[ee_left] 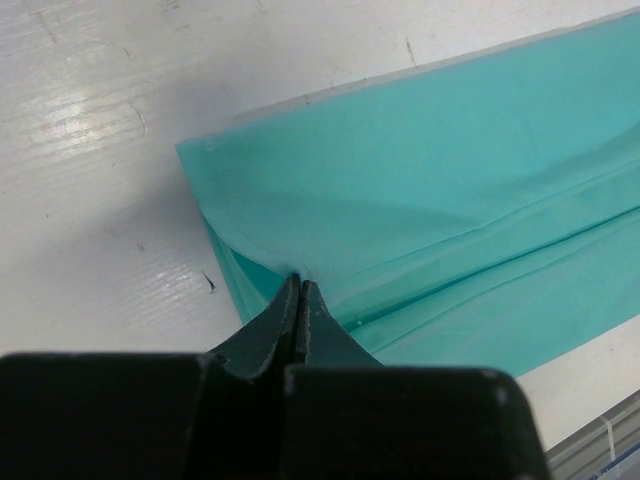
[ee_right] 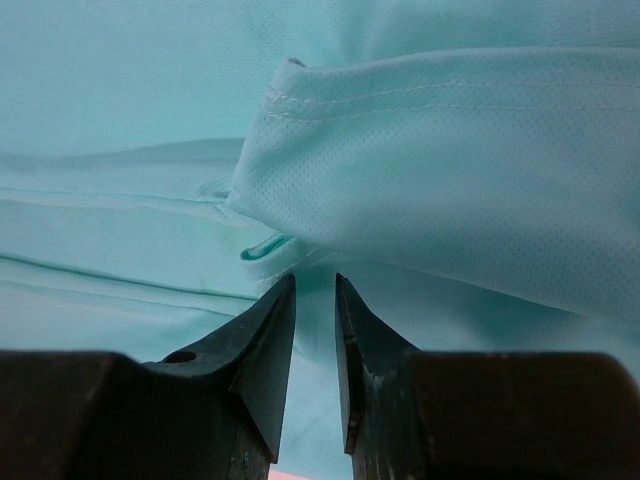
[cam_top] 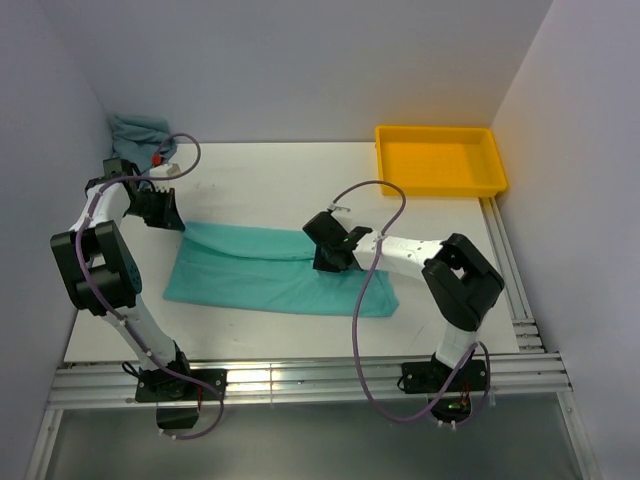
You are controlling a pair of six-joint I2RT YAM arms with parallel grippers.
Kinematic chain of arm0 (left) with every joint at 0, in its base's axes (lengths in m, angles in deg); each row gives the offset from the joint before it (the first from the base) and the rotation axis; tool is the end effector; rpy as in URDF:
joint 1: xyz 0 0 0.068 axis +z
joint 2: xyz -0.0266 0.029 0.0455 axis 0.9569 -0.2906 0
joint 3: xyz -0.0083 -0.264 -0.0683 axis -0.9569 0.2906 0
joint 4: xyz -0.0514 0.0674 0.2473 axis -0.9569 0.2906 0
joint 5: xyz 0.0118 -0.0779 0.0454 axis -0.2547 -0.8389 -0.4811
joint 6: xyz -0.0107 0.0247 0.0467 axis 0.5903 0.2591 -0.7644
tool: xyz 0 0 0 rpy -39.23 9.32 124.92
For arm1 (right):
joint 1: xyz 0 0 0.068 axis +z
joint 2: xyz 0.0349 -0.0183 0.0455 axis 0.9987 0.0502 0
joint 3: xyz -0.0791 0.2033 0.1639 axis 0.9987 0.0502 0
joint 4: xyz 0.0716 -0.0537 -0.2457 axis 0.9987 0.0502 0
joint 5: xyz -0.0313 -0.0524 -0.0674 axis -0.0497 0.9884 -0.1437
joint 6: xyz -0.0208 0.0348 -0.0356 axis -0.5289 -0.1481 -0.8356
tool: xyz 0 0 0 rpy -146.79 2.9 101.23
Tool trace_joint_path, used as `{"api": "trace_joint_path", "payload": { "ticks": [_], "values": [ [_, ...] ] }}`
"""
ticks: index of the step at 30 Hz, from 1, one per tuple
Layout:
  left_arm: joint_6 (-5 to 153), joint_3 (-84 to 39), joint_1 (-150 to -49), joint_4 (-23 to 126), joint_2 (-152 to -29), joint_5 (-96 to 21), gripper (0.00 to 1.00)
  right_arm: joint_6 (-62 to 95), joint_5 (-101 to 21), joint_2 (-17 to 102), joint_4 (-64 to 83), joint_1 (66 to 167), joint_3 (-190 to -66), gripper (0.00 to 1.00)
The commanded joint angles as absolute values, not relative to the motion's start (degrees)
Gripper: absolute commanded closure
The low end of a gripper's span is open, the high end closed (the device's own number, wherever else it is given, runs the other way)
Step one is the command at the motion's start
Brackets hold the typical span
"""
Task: Roll the t-shirts
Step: Fold the tshirt
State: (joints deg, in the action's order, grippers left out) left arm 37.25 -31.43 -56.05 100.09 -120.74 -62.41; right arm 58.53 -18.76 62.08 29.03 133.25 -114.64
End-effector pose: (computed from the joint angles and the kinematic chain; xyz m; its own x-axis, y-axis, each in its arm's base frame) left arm 0.3633 0.0910 0.2231 -0.8451 0.1188 -0.5212 0.3236 0.8898 -0.3217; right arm 0.2520 0.2502 0.1769 -0.8505 0.1679 -0.4985 0.0361 0.9641 0.2630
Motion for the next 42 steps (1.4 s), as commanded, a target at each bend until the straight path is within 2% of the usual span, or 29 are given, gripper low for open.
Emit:
{"api": "trace_joint_path", "payload": {
  "ticks": [1,7,13,18,29,32,34,35,38,42],
  "values": [
    [38.02,-33.65,-56.41,100.85,-119.93,-62.71,1.00,59.28,-19.21,62.70,27.10,133.88,-117.49,0.70],
    [38.11,-34.18,-56.41,101.21,-119.58,-62.71,1.00,59.81,-18.68,66.74,27.89,133.88,-118.46,0.68],
    [37.67,-34.44,-56.41,101.91,-118.61,-62.89,1.00,60.43,-17.63,69.56,30.00,133.79,-119.42,0.58],
    [36.53,-33.30,-56.41,102.61,-117.56,-62.27,1.00,61.04,-16.92,68.42,29.82,133.79,-118.28,0.55],
    [32.40,-20.12,-55.44,96.91,-115.09,-54.10,0.98,60.95,-16.75,62.54,29.21,133.44,-114.95,0.43],
    [32.22,-17.92,-54.92,94.98,-115.97,-52.08,0.91,60.78,-17.54,59.20,28.51,133.53,-113.97,0.40],
    [31.96,-16.87,-54.74,94.53,-115.98,-51.72,0.76,60.25,-17.45,56.83,29.29,133.44,-114.41,0.39],
    [31.96,-16.60,-54.65,94.00,-115.98,-51.64,0.65,60.08,-17.45,56.03,29.73,133.53,-114.59,0.39],
    [31.96,-16.51,-54.30,93.73,-115.89,-52.16,0.49,59.11,-16.23,52.43,31.49,133.53,-115.47,0.37],
    [32.05,-18.35,-53.77,95.22,-115.62,-54.27,0.39,57.53,-14.37,49.52,34.30,131.78,-116.96,0.36]
  ]
}}
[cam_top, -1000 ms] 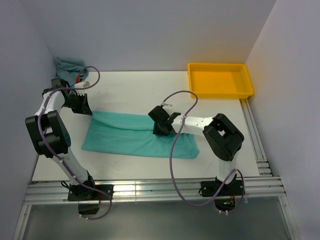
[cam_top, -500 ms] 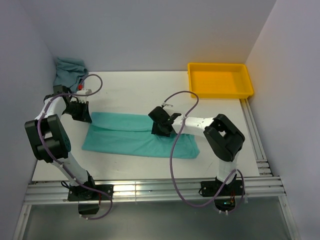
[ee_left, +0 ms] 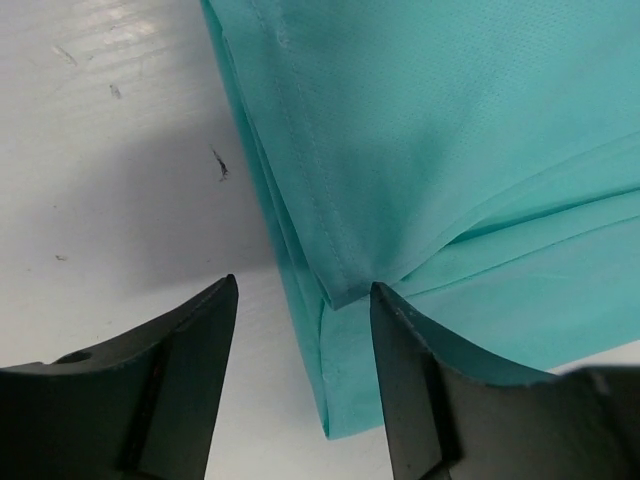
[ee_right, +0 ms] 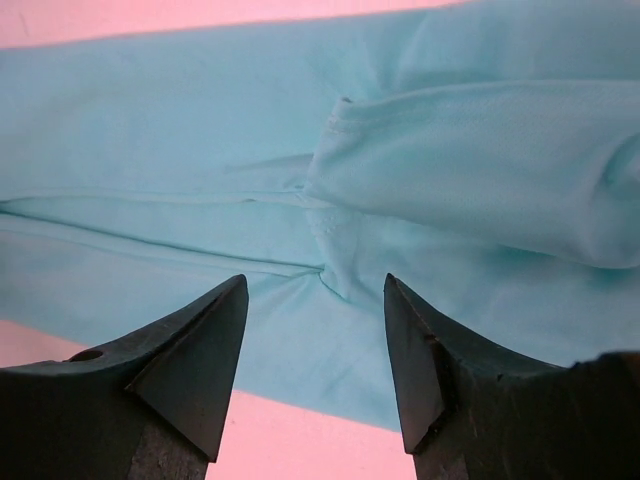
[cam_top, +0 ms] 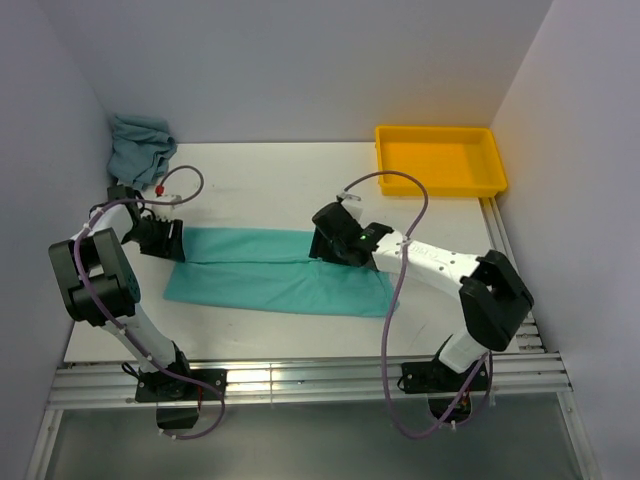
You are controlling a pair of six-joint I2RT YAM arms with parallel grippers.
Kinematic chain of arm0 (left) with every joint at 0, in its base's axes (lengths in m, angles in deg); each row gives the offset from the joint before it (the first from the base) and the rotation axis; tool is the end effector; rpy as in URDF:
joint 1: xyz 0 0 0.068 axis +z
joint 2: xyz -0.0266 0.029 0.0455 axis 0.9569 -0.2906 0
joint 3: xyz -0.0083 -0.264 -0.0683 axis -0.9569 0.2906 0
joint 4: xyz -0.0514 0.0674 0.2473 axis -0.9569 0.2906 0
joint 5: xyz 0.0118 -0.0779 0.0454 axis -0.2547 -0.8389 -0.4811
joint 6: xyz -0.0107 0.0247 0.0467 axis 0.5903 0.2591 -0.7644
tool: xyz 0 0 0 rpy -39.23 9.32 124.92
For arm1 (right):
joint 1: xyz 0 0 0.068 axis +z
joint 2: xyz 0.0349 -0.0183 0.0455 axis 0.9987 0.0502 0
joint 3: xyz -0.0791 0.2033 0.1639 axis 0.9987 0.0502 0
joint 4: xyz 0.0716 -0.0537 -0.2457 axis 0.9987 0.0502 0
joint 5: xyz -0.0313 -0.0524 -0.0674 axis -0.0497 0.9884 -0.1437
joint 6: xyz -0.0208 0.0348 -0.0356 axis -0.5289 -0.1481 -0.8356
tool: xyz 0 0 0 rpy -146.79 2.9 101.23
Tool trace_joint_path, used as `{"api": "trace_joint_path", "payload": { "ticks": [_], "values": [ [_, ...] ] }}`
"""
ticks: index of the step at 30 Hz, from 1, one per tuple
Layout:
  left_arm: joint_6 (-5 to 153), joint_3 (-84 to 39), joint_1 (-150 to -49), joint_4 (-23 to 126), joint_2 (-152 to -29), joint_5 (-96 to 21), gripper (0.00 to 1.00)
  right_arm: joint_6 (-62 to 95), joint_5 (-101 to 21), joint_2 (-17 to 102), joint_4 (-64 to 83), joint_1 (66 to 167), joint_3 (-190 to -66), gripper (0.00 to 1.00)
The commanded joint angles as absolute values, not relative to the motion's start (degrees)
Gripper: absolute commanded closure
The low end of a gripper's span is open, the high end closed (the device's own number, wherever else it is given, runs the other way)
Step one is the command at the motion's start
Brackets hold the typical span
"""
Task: Roll the t-shirts
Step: Fold the tshirt
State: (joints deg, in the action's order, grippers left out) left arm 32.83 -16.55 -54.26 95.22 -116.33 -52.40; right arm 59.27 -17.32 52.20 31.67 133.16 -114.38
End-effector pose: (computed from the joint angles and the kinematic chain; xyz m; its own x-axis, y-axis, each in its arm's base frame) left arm 0.3193 0.0942 0.1778 -0.9007 0.1783 -0.3963 0.2784 0.9370 -0.2111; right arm 0.2388 0.2345 0.2290 -0.7941 0.2324 -0.5616 0.0319 0.9387 0.3433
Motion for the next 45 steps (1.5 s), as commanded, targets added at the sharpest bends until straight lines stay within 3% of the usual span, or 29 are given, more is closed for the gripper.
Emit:
{"api": "trace_joint_path", "payload": {
  "ticks": [1,16,26,35,45],
  "values": [
    [32.05,-19.66,-53.69,95.93,-115.62,-54.71,0.38,57.18,-14.46,49.44,34.74,130.90,-117.48,0.36],
    [32.84,-28.55,-53.60,103.31,-113.87,-60.95,0.32,50.32,-16.13,66.20,38.69,121.57,-133.11,0.39],
    [30.90,-22.41,-53.60,100.68,-112.98,-56.38,0.31,50.05,-18.24,68.60,37.74,121.84,-132.61,0.46],
    [32.48,-18.89,-53.60,95.15,-113.51,-51.99,0.24,50.23,-18.42,66.40,36.95,123.86,-129.36,0.59],
    [34.51,-20.37,-53.51,94.79,-117.20,-56.20,0.20,52.43,-17.80,58.68,35.27,125.61,-121.98,0.87]
  ]
}}
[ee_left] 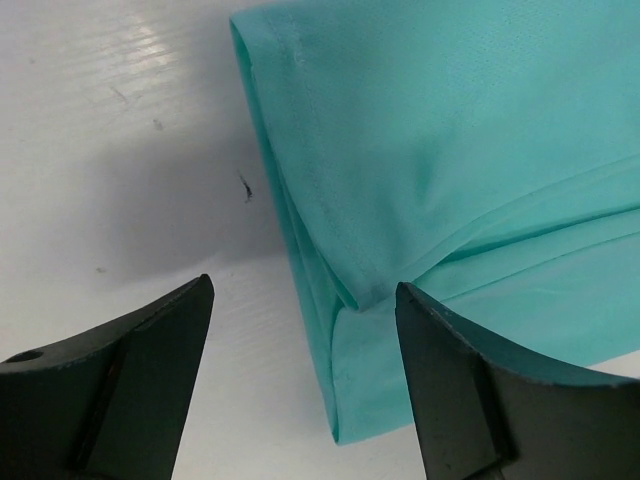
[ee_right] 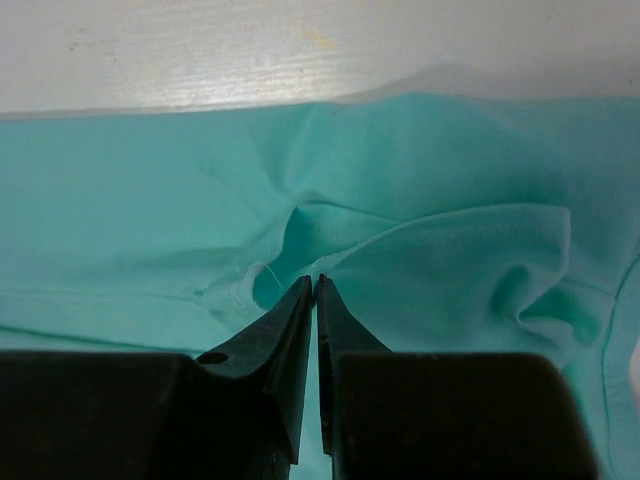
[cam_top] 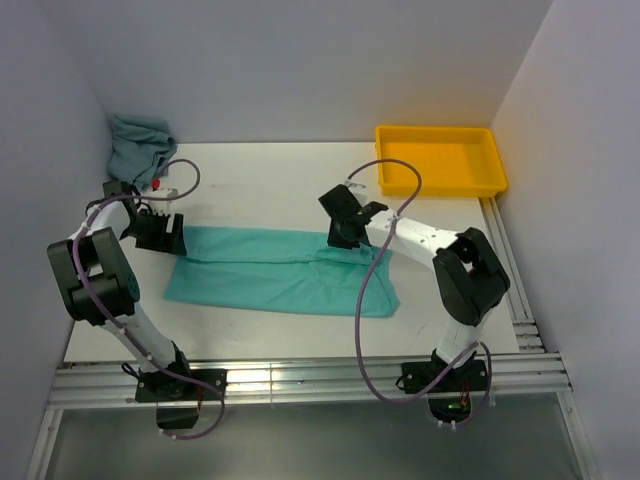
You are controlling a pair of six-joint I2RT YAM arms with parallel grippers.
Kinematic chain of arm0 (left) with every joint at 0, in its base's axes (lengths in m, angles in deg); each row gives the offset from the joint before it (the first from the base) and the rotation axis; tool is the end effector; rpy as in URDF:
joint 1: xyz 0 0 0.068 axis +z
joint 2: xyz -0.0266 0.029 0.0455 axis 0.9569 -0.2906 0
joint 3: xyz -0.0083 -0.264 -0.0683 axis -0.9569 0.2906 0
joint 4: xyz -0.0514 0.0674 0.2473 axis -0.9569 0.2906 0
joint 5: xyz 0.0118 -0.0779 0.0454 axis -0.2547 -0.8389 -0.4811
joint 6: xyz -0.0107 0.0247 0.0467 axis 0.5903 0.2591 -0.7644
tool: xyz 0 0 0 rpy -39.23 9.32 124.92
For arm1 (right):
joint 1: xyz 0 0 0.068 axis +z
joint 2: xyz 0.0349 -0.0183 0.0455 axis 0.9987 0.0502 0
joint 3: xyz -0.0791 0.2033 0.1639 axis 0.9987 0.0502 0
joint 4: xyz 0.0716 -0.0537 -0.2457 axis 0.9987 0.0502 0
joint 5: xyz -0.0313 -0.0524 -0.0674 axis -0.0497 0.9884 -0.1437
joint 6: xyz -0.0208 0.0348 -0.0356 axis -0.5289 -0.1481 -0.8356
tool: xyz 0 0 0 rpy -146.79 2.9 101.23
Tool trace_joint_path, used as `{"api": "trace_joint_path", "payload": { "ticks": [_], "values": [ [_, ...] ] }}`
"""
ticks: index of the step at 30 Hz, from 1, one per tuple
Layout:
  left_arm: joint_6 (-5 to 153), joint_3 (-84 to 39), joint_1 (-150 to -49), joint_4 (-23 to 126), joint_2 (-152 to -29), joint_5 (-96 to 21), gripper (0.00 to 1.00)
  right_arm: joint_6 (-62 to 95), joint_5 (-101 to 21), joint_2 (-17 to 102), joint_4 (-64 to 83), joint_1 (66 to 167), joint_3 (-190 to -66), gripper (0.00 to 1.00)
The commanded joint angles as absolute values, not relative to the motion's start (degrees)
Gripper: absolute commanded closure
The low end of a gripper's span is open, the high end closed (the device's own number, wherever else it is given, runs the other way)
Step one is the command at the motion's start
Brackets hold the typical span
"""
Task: Roll the t-shirts
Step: Fold the tshirt
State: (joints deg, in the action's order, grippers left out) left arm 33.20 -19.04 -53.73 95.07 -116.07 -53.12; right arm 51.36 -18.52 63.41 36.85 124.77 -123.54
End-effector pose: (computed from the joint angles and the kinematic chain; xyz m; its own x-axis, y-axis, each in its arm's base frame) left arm 0.3262 0.0994 0.1910 -0.8818 0.1691 -0.4402 0.2775 0.9408 -0.1946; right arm 0.2999 0.2207 0.2067 -0.8325 0.1697 -0.5274 0.0770 0.9781 0.1933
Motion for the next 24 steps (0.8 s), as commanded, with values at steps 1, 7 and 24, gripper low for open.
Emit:
{"api": "trace_joint_path", "payload": {
  "ticks": [1,7,24],
  "values": [
    [34.86,-20.73,-53.51,94.88,-117.73,-56.64,0.20,52.60,-17.72,58.05,35.19,125.79,-121.45,0.87],
    [35.12,-23.01,-53.42,96.46,-118.78,-60.16,0.19,54.62,-17.01,53.92,34.84,128.60,-117.85,0.88],
    [30.82,-26.44,-50.08,102.00,-120.20,-67.90,0.09,57.18,-12.09,52.95,36.14,132.74,-118.71,0.63]
  ]
}}
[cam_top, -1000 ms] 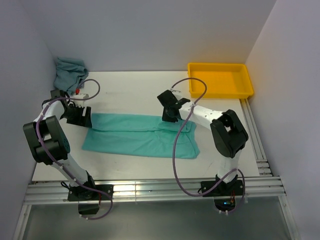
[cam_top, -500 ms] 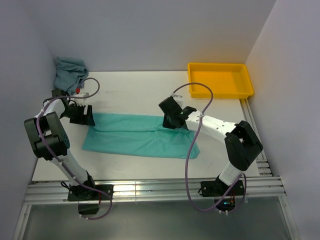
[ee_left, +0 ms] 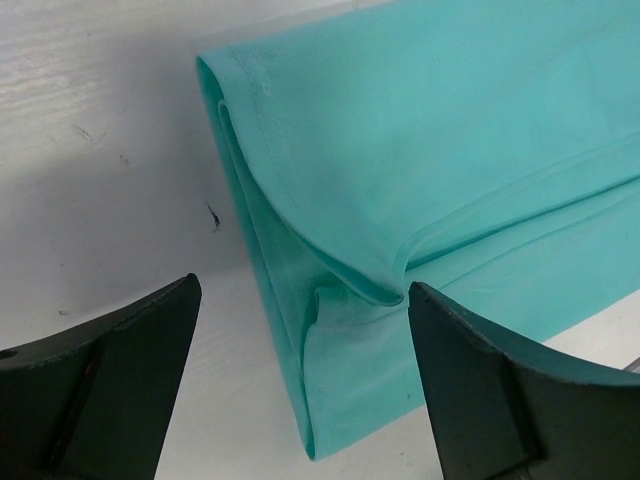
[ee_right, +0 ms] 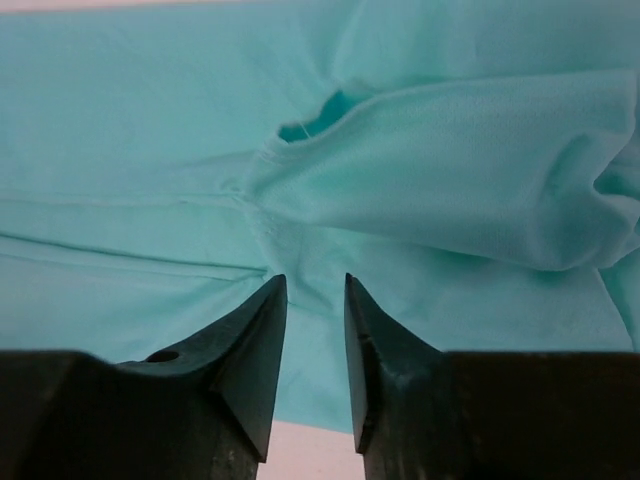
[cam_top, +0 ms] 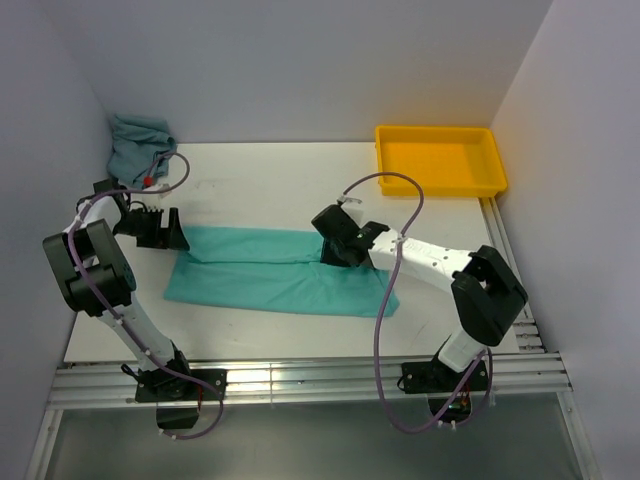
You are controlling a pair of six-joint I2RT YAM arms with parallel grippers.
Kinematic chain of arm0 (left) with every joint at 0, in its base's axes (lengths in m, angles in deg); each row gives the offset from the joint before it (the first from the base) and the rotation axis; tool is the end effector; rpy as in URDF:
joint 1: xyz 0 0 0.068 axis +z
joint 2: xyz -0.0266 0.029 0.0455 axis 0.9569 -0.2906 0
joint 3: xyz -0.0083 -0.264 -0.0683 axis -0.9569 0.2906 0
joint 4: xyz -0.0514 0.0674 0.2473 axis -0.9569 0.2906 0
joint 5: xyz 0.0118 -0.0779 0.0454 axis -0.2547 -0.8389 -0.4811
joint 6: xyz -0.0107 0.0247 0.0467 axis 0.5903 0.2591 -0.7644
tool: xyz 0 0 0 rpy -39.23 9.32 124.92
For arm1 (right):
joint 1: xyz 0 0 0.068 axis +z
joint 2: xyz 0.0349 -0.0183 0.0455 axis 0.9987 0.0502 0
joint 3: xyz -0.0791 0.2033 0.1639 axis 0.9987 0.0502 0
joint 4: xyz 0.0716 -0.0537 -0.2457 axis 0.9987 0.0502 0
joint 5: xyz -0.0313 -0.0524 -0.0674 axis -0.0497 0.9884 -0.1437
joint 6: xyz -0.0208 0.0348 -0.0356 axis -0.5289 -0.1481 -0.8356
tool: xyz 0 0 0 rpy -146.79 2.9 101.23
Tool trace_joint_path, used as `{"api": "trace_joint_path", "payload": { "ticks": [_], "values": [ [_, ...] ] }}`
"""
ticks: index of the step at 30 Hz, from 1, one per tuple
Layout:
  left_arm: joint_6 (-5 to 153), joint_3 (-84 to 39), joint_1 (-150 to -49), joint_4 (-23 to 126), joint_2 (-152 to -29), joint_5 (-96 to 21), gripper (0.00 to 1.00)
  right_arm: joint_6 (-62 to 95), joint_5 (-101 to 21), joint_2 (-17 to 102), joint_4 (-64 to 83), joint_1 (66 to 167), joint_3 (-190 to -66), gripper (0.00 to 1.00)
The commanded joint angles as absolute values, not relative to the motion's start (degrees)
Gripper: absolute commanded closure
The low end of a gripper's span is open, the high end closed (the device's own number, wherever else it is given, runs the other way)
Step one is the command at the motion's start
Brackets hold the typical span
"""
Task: Roll the t-shirts
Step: Fold the tshirt
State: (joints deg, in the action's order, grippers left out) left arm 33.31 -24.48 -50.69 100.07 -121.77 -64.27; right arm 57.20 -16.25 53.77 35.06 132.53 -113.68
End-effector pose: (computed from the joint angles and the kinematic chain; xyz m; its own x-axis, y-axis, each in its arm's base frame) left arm 0.3366 0.1167 0.1846 -0.8911 0.0690 -0.4485 0.2653 0.8811 -0.3915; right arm 0.2388 0.2283 0.2131 -0.8231 0.1708 -0.5416 0.0408 0.9690 0.2436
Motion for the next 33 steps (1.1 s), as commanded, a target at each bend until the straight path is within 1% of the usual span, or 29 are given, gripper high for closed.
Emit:
{"api": "trace_joint_path", "payload": {
  "ticks": [1,3,4,8,11,14,23,27,33],
  "values": [
    [30.64,-26.44,-49.99,102.00,-120.02,-67.90,0.09,56.65,-11.57,53.21,36.68,132.74,-119.68,0.62],
    [30.29,-26.53,-49.73,102.43,-120.02,-67.90,0.08,56.12,-10.51,54.44,38.17,132.65,-122.58,0.59],
    [30.03,-26.45,-49.64,102.52,-120.11,-67.90,0.03,55.51,-10.42,55.05,38.52,132.39,-123.63,0.59],
    [29.94,-25.74,-49.38,102.00,-120.37,-67.19,0.03,54.19,-10.77,59.97,40.46,131.42,-129.86,0.56],
    [30.46,-25.13,-49.29,100.95,-120.63,-66.40,0.03,53.92,-12.35,62.78,39.58,131.42,-132.07,0.56],
    [30.90,-25.21,-49.20,100.68,-121.25,-65.79,0.06,53.75,-12.79,66.12,39.76,131.24,-133.92,0.56],
    [32.40,-24.43,-48.41,97.61,-122.04,-62.45,0.08,53.13,-18.76,75.26,35.89,129.66,-133.32,0.57],
    [32.92,-24.33,-48.15,96.90,-122.21,-61.66,0.08,53.83,-20.09,77.29,34.14,129.05,-131.99,0.57],
    [33.63,-24.86,-46.31,96.28,-122.57,-61.74,0.06,54.36,-21.23,78.26,32.38,128.34,-129.36,0.58]
  ]
}}
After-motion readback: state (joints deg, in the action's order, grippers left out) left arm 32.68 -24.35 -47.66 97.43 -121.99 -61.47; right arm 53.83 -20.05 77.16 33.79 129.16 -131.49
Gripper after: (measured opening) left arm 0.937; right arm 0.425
